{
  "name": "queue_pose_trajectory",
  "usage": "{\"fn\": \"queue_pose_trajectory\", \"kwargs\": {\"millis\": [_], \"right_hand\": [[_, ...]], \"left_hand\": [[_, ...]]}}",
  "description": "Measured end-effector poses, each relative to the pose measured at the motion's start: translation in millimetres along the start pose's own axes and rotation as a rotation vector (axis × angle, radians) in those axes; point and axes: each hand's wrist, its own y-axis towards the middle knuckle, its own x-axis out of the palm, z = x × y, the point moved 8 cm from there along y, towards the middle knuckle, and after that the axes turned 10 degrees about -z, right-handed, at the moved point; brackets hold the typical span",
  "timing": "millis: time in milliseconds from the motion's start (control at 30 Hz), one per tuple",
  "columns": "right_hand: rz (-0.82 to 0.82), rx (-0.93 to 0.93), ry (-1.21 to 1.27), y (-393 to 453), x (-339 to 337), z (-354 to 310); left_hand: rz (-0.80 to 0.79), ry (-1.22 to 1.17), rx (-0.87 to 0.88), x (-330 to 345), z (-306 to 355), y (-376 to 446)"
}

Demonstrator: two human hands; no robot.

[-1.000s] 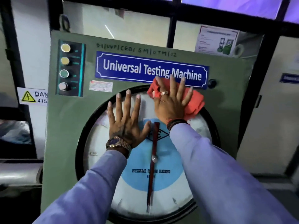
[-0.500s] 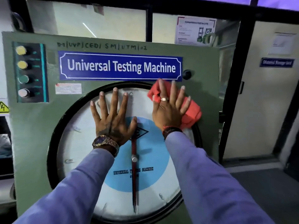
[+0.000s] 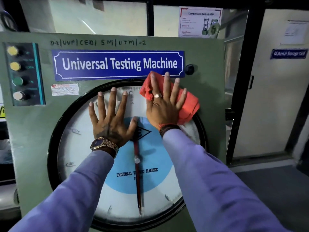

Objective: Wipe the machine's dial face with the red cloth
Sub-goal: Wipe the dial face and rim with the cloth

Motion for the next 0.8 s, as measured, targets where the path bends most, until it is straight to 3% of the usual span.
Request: {"fn": "queue_pose_trajectory", "kwargs": {"millis": [133,200,267,400,467,533,633,700,800], "right_hand": [[-0.035,0.353,0.019,-50.8,-1.2,70.1],[-0.048,0.435,0.025,-61.7,0.8,77.9],[-0.054,0.368,0.015,-50.6,0.3,59.0],[-0.105,-0.025,0.007,-25.7,10.3,-17.1],[-0.118,-0.094,0.006,-29.9,13.6,-22.5],[-0.114,-0.032,-0.004,-46.5,13.4,4.2],[-0.108,0.340,0.000,-82.5,11.0,67.1],[-0.117,0.476,0.020,-89.3,12.4,74.4],[-0.093,0.332,0.036,-63.1,11.4,35.8]], "left_hand": [[0.005,-0.001,-0.024,-2.0,-10.1,-1.5],[0.001,0.000,-0.037,1.2,-10.6,-2.8],[0.003,-0.005,-0.034,4.7,-10.4,-2.2],[0.039,-0.015,-0.031,4.8,-15.3,-1.6],[0.065,-0.015,-0.031,2.4,-17.3,-5.3],[0.066,-0.015,-0.029,-0.3,-16.7,-5.2],[0.032,-0.031,-0.028,-3.0,-15.2,-4.6],[0.015,-0.027,-0.027,-6.7,-13.2,-4.5],[0.016,-0.055,-0.007,-12.8,-14.9,-6.5]]}}
